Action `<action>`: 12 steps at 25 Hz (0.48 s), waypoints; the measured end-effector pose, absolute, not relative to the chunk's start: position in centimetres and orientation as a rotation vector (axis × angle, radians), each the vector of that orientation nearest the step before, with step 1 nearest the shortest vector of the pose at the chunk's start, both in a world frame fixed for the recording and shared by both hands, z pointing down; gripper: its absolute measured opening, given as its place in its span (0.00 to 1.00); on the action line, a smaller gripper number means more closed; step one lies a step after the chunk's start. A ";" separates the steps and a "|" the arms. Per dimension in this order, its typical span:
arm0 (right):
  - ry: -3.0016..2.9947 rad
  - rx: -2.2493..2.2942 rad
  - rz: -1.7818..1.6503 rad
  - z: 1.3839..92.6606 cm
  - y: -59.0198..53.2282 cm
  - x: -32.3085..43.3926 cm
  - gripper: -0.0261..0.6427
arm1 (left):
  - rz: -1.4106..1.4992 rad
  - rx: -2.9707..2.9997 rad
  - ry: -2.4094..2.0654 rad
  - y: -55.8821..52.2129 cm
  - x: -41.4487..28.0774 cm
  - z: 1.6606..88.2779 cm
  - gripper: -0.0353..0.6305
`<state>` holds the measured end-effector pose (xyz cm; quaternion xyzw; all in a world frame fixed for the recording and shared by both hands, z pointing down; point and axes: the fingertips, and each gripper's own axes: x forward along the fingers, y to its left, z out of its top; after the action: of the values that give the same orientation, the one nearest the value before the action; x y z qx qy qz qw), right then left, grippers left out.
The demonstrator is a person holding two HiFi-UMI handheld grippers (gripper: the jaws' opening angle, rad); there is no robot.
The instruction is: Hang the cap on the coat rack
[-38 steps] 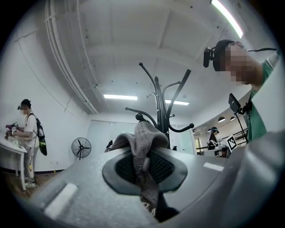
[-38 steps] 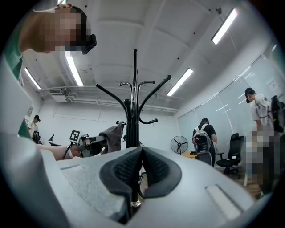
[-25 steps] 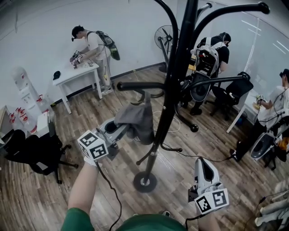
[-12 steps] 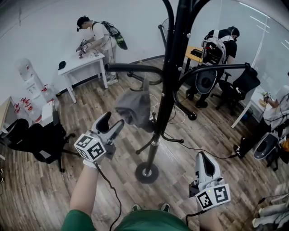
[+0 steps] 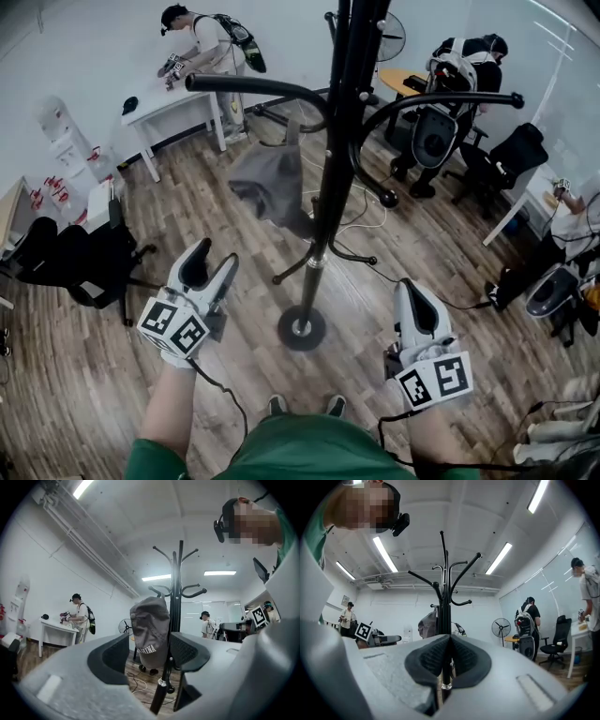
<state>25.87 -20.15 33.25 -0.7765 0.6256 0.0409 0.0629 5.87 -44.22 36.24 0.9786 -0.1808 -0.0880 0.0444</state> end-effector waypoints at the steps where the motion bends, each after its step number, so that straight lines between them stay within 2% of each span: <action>1: 1.903 -2.345 0.128 33.3 -20.2 25.8 0.04 | -0.259 2.973 -0.568 -43.4 5.6 36.6 0.46; 5: 1.941 -2.324 0.132 33.7 -20.4 25.3 0.04 | -0.175 2.963 -0.625 -40.2 5.1 38.7 0.26; 8: 1.970 -2.304 0.134 33.8 -20.7 24.9 0.04 | -0.160 2.904 -0.663 -38.8 3.8 38.9 0.19; 12: 1.992 -2.298 0.140 34.3 -20.7 24.7 0.04 | -0.171 2.844 -0.703 -37.3 1.9 39.4 0.16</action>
<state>24.74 -20.72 34.32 -0.7539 0.6535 0.0460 0.0488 1.94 -37.26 39.39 0.9640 -0.2383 -0.0581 0.1031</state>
